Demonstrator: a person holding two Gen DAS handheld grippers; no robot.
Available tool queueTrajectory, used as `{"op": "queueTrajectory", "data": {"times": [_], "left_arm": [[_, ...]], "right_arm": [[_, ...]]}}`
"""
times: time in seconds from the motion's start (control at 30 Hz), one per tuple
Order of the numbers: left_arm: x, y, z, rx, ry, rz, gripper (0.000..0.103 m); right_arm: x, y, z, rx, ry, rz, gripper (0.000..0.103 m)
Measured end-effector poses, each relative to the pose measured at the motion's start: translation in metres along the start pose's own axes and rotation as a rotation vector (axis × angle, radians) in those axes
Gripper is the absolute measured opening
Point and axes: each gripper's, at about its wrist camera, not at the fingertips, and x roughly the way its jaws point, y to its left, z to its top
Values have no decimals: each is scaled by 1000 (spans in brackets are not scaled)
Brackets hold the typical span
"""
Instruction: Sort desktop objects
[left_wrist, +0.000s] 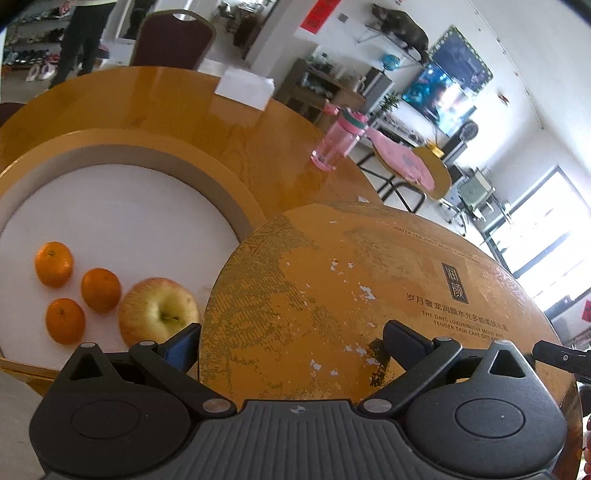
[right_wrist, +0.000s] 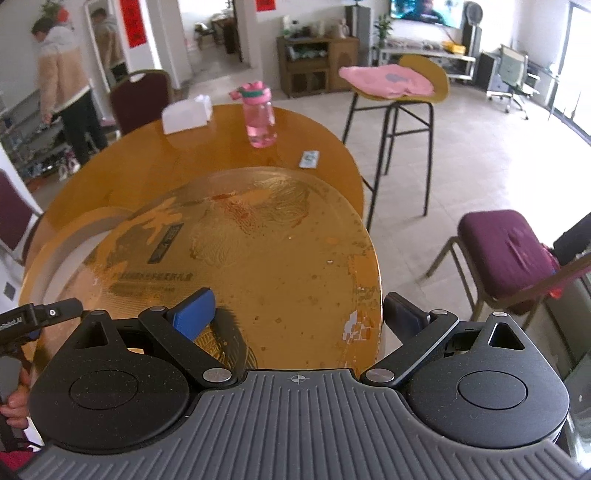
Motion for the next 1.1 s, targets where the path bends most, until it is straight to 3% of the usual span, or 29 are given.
{"op": "queueTrajectory", "data": {"times": [0.27, 0.6, 0.9, 1.1], "left_arm": [[7, -10, 0, 34, 20, -28, 101], [1, 3, 11, 1, -20, 7, 101], [-23, 33, 25, -68, -95, 93, 101], [-54, 60, 39, -96, -168, 196, 101]], "right_arm": [[-9, -18, -10, 50, -3, -43, 97], [-1, -6, 1, 26, -18, -15, 97], [24, 31, 28, -47, -41, 77, 97], [51, 72, 43, -77, -76, 173, 97]]}}
